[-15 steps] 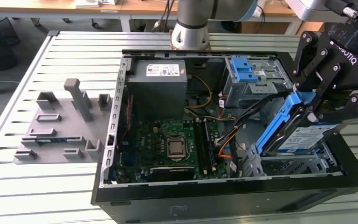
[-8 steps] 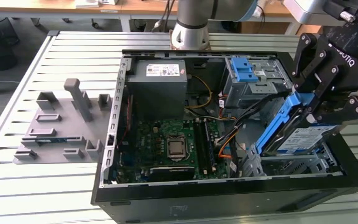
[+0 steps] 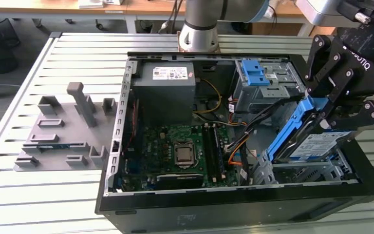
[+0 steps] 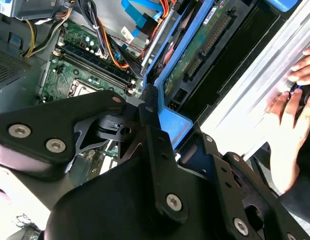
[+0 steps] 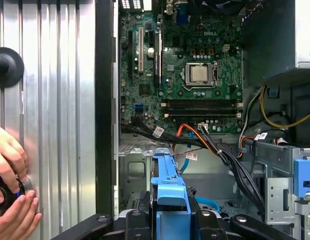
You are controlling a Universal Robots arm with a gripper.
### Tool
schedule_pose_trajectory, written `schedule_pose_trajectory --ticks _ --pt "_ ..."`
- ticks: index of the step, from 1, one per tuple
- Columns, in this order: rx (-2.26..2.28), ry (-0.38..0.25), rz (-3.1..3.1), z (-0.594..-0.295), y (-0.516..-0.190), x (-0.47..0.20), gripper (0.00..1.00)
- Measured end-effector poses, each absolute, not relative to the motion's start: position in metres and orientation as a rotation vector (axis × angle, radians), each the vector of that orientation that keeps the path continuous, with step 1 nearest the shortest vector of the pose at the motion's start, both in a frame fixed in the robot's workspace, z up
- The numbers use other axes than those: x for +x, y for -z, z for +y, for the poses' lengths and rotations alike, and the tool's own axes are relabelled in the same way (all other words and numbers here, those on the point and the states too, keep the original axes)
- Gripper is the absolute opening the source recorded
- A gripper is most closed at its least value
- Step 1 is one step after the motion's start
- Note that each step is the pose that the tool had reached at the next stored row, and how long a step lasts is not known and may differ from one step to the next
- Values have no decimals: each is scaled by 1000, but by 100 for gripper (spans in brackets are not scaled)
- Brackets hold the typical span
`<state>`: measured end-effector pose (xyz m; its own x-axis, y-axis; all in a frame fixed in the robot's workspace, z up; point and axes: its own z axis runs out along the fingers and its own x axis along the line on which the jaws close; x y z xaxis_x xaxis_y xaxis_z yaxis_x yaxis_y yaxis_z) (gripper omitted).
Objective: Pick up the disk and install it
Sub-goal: 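Insert the disk into the insertion slot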
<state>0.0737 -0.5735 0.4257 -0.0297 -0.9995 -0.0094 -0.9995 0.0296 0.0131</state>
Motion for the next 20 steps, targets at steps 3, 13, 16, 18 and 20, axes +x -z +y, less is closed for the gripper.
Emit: schedule_pose_trajectory --ticks 3,13,16,18,20 --pt "2186 25 -2252 -574 -426 74 38" --pt "2186 25 -2252 -574 -420 74 44" --pt "2186 23 -2252 -573 -414 74 36" --pt "2186 22 -2252 -573 -411 74 25" --pt "2186 22 -2252 -573 -407 74 19"
